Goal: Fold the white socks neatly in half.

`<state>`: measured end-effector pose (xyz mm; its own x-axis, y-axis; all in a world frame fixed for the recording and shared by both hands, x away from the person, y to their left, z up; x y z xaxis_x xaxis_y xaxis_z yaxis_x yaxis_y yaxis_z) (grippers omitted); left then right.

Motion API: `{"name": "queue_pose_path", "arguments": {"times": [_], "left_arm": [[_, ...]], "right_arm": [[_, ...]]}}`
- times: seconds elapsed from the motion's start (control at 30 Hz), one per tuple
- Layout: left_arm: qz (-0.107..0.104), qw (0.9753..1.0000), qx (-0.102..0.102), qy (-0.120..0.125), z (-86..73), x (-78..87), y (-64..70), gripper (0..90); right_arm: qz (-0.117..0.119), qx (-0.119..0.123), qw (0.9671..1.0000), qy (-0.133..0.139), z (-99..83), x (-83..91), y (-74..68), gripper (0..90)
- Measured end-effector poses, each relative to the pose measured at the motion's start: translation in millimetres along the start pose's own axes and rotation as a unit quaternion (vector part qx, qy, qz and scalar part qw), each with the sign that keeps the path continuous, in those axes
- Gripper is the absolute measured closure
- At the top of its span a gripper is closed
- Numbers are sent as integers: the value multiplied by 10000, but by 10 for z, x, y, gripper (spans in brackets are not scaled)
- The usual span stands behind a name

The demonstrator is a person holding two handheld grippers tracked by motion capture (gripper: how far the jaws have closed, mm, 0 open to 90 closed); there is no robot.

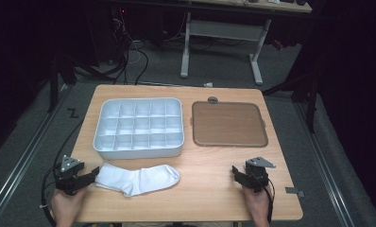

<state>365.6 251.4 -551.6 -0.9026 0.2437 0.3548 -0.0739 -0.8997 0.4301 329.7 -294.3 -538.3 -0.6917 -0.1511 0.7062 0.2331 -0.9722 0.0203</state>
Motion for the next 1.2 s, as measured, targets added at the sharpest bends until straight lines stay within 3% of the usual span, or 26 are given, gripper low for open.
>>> {"name": "queue_pose_path", "arguments": {"times": [1.2], "left_arm": [[74,9999,-137,-11,-27,-16,34,325]], "right_arm": [[43,31,10000,7,-5,6,0,411]]}}
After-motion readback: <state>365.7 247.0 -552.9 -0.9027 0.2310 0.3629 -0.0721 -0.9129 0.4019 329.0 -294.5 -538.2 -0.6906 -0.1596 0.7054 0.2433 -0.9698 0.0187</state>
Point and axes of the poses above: each handheld gripper's, and its own axes: x roughly backward along the jaws, z roughly out of its top, y roughly to its right, the point moved 1 cm from there along -x, roughly forward along the jaws, and after that the axes turned 2 degrees about -y, right-handed, at the moved point
